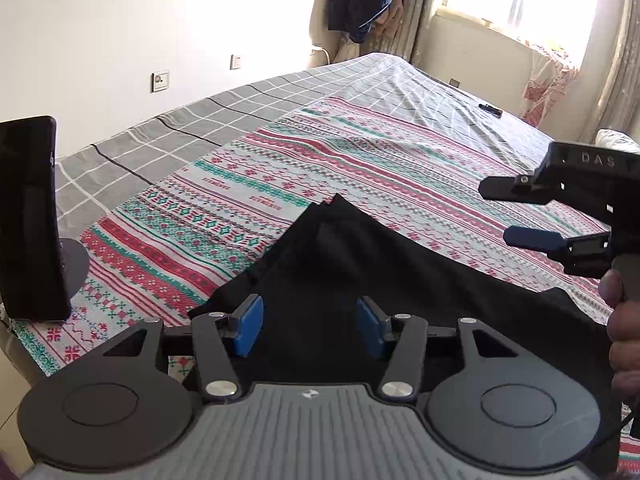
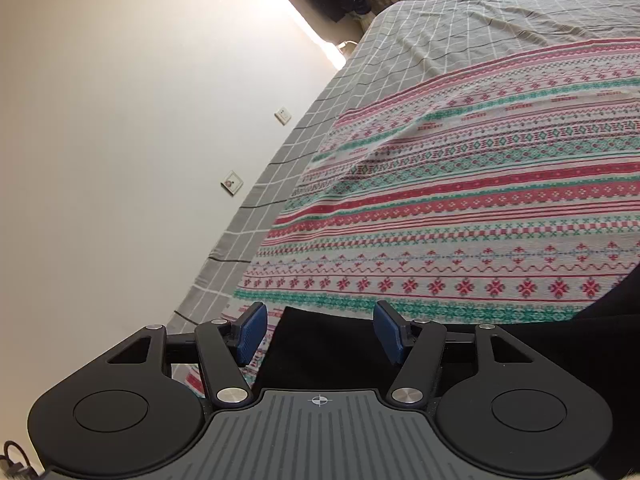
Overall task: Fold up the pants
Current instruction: 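Release the trousers with the right gripper while the left gripper holds the fold, then grasp the folded edge of the black trousers with the left gripper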
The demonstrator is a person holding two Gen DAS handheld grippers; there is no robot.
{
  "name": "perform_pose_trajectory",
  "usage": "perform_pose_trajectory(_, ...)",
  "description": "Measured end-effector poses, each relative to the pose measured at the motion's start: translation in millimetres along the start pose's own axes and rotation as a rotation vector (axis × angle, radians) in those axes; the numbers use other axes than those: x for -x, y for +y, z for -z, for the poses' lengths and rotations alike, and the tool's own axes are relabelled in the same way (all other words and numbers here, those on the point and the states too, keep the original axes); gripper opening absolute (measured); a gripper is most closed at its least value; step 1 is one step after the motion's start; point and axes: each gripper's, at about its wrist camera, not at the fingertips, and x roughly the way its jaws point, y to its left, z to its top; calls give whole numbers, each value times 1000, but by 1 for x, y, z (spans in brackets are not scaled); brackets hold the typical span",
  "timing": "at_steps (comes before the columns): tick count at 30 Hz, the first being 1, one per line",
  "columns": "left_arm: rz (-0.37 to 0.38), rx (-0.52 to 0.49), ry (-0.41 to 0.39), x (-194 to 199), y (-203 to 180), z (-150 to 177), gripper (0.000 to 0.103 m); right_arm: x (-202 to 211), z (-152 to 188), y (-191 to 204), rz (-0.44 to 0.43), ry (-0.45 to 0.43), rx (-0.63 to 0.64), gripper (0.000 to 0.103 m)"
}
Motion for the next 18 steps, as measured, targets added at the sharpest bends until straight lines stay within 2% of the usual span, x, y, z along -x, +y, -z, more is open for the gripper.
perform_pose_trajectory(11,185,-149,82,0,-73,41,75,118,35,-106,162,-7,-38,68)
perform_pose_trajectory(18,282,-266,131,2,-117,76,84,176,65,-156,244,2,-68,72)
